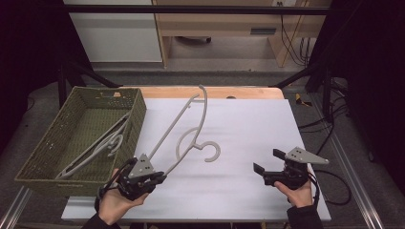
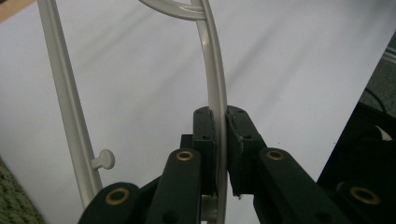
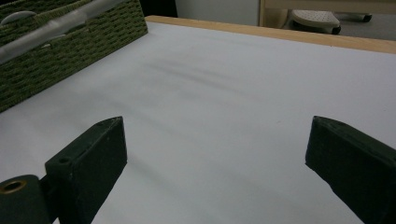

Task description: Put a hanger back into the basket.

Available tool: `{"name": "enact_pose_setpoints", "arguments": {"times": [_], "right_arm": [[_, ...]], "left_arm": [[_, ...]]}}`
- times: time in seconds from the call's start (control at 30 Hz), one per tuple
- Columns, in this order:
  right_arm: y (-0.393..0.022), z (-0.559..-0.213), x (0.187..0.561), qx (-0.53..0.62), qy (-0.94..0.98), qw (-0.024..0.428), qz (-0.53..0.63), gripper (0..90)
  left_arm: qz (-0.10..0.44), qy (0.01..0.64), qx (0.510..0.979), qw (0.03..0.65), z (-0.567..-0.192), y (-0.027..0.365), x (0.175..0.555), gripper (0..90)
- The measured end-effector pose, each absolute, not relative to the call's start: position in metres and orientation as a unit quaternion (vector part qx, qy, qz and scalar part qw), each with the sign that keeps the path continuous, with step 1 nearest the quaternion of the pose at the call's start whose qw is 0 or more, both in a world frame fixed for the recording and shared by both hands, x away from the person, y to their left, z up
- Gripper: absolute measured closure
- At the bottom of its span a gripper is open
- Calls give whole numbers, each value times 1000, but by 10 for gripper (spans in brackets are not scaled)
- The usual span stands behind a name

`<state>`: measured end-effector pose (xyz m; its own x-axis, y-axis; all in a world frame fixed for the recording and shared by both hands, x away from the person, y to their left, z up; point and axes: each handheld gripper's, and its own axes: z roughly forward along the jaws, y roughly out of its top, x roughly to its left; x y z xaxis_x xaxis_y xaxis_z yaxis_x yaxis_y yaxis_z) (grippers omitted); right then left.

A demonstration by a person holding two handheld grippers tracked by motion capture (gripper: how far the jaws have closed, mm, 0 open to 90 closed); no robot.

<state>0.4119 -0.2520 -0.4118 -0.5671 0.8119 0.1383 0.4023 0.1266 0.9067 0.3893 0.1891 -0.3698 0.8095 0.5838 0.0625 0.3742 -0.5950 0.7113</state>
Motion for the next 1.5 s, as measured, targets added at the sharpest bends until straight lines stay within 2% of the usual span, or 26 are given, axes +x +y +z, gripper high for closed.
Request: {"name": "enact_pose_setpoints", "arguments": {"times": [0.4,0.87,1.1,1.5], "right_arm": [[-254,-409,411,419,721,210,511,41],[-257,-406,409,422,714,230,509,15],[-257,-406,409,421,716,230,507,17],[-256,-407,410,420,719,227,506,20]], "left_arm": [[175,261,876,367,-318,214,401,826],[189,267,871,366,-280,250,418,825],[195,274,873,353,-277,274,425,825],[188,297,877,327,-296,321,436,825]]}}
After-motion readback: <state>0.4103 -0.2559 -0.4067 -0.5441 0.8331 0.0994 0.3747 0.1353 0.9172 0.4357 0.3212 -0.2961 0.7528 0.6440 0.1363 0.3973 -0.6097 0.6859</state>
